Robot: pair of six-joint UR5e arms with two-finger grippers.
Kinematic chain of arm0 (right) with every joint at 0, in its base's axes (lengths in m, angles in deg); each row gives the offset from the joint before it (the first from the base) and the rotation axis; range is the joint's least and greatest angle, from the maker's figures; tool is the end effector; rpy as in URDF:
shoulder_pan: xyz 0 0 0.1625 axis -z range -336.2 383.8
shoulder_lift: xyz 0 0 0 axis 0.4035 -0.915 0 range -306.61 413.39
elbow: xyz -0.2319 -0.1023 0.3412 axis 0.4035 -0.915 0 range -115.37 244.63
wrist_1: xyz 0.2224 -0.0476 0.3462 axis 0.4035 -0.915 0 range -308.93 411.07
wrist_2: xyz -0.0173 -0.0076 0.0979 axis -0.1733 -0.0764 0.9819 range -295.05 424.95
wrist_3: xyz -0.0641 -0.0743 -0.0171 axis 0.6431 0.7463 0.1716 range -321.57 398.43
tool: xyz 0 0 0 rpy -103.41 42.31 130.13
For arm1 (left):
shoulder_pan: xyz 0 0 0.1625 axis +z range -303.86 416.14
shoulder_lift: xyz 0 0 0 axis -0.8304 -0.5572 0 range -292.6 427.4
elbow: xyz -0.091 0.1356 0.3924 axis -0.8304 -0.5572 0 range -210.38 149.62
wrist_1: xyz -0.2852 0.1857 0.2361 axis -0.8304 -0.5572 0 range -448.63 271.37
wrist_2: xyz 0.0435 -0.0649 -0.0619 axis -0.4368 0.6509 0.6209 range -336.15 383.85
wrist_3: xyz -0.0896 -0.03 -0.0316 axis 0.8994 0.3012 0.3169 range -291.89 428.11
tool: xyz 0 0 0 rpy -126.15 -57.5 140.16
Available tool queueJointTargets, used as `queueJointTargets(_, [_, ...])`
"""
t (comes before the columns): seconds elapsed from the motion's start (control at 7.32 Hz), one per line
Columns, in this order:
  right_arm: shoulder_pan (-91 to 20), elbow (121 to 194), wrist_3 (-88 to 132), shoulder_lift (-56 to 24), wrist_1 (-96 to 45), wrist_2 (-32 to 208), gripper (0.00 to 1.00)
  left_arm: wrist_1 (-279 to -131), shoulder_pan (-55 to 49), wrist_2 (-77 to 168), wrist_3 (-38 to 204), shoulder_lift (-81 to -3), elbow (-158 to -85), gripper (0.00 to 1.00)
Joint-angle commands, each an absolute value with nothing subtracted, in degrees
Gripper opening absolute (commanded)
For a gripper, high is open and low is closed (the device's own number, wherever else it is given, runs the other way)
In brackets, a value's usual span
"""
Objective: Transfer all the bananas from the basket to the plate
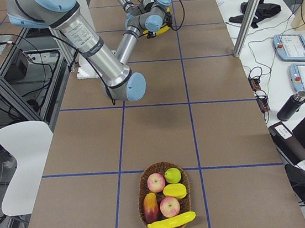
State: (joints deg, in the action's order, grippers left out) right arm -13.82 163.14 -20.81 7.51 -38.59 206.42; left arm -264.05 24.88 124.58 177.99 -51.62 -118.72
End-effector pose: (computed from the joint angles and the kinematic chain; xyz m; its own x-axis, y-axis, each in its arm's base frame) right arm -0.4760 -0.4367 0.1138 0.3513 -0.1315 0.9270 0.3423 0.9396 0.0036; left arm 0.4586 -0.4127 0.2241 -0.4344 -0.1270 -0.8917 0.2290 0.9419 -0.2457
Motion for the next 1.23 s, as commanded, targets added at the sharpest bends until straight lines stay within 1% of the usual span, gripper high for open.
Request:
queueJointTargets(0.0, [-13.0,163.4,-20.9,7.5,-38.6,206.5,0.00,-263.6,25.5,123.9,178.0,-52.2,-118.6,0.99])
queueJointTargets(0.14, [-12.8,163.6,-20.9,7.4,-38.5,206.5,0.00,-263.5,26.1,122.7,178.0,-52.2,-118.6,0.97])
queueJointTargets(0.27, [-12.8,163.8,-21.0,7.4,-38.5,206.7,0.00,-263.6,26.3,122.8,177.9,-52.1,-118.5,0.92])
queueJointTargets(0.41, [-12.8,164.0,-21.5,7.3,-38.5,206.7,0.00,-263.8,26.3,122.8,177.9,-52.1,-118.5,0.85])
queueJointTargets(0.55, [-12.8,164.1,-21.4,7.3,-38.5,206.7,0.00,-263.8,26.5,122.8,177.9,-52.0,-118.5,0.73])
queueJointTargets(0.68, [-12.8,164.1,-21.4,7.3,-38.5,206.7,0.00,-264.0,26.9,122.8,177.9,-52.0,-118.5,0.49])
queueJointTargets(0.82, [-12.8,163.9,-21.5,7.1,-36.8,206.7,0.00,-264.1,27.0,122.9,178.6,-52.0,-118.6,0.06])
queueJointTargets(0.96, [-12.8,163.9,-22.9,6.9,-36.1,206.8,0.18,-264.1,27.4,123.2,178.4,-51.9,-118.9,0.00])
queueJointTargets(1.09, [-12.8,163.9,-25.0,6.8,-35.3,206.7,0.98,-264.1,27.3,123.4,178.3,-51.8,-119.3,0.00])
